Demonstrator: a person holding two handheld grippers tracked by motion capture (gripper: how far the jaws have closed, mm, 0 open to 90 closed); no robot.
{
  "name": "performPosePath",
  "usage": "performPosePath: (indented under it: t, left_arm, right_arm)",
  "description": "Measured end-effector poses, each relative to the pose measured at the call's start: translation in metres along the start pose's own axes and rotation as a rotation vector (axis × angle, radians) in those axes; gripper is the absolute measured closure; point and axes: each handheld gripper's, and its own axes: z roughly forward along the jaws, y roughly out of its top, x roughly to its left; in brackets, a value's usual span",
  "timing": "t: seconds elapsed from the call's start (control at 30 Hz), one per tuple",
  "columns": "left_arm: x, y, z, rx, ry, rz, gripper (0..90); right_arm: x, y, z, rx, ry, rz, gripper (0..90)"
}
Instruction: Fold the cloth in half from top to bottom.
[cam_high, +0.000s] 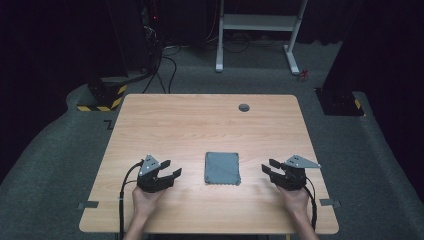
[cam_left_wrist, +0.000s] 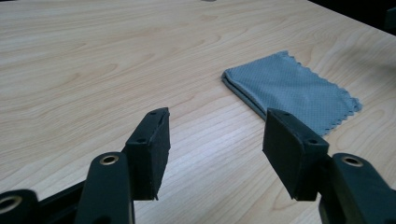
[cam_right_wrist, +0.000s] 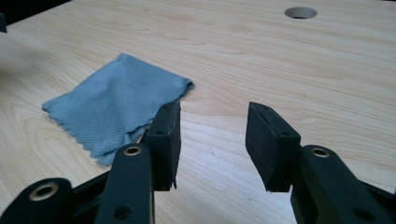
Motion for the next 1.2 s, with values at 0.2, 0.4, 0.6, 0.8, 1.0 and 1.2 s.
performPosePath:
  t: [0.2, 0.4, 0.6, 0.8, 1.0, 1.2]
  left_arm:
    - [0.005, -0.007, 0.000, 0.034, 0.054, 0.004, 42.4]
    - [0.005, -0.011, 0.003, 0.088, 0.121, 0.044, 41.4]
    - [0.011, -0.013, 0.006, 0.123, 0.147, 0.029, 41.2]
    - [0.021, -0.018, 0.009, 0.153, 0.193, 0.009, 39.4]
    - [0.025, -0.023, 0.010, 0.165, 0.232, 0.016, 39.1]
    - [0.031, -0.027, 0.010, 0.167, 0.247, 0.000, 38.5]
  right_arm:
    - [-0.004, -0.005, -0.006, 0.026, -0.067, -0.028, 55.1]
    - [-0.014, -0.016, -0.008, 0.065, -0.101, -0.008, 54.8]
    - [-0.020, -0.022, -0.011, 0.111, -0.158, -0.004, 54.1]
    - [-0.027, -0.027, -0.012, 0.145, -0.215, -0.009, 51.2]
    - [-0.033, -0.031, -0.010, 0.183, -0.252, 0.016, 46.9]
    - [-0.037, -0.035, -0.006, 0.209, -0.271, 0.031, 45.1]
